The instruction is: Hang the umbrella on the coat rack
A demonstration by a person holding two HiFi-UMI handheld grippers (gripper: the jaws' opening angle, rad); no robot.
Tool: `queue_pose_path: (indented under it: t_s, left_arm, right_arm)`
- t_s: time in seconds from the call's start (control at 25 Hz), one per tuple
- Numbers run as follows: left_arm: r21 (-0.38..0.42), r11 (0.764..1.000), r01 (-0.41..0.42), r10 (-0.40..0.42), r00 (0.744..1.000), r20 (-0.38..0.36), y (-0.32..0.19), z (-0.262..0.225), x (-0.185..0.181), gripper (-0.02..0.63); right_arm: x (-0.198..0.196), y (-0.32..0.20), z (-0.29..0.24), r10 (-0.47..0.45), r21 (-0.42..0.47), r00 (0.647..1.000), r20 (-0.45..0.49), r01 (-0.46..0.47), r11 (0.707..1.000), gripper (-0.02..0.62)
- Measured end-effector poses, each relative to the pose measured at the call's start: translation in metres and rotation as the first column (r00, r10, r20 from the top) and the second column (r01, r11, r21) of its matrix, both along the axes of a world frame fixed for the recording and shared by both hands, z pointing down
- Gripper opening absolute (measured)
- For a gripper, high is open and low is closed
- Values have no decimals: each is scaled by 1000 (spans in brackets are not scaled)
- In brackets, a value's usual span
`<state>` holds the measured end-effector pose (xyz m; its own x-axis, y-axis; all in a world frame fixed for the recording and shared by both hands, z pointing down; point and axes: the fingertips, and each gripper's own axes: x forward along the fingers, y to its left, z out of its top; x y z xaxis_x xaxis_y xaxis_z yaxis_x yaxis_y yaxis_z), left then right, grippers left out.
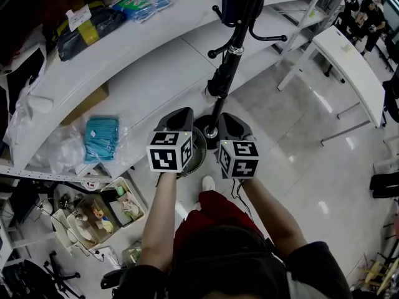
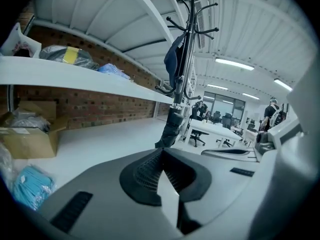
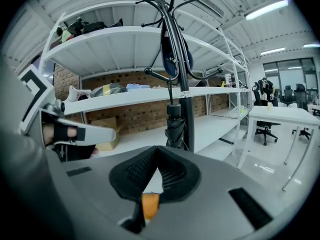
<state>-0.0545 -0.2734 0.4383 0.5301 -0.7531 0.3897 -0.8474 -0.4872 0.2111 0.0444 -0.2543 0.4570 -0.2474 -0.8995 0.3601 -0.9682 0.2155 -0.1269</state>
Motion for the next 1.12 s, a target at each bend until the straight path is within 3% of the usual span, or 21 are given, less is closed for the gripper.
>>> queue_pose_path:
  t_s: [0.4, 1.12]
  left_arm:
    - [45, 999, -12, 12, 1000, -3, 20, -24, 0, 11]
    - [101, 995, 3, 0, 999, -35, 62, -48, -14, 11]
  right_arm:
    - [-5, 18, -19, -34, 21, 999, 12, 34, 999, 18]
    - [14, 52, -46, -14, 63, 1000, 25, 13, 998, 18]
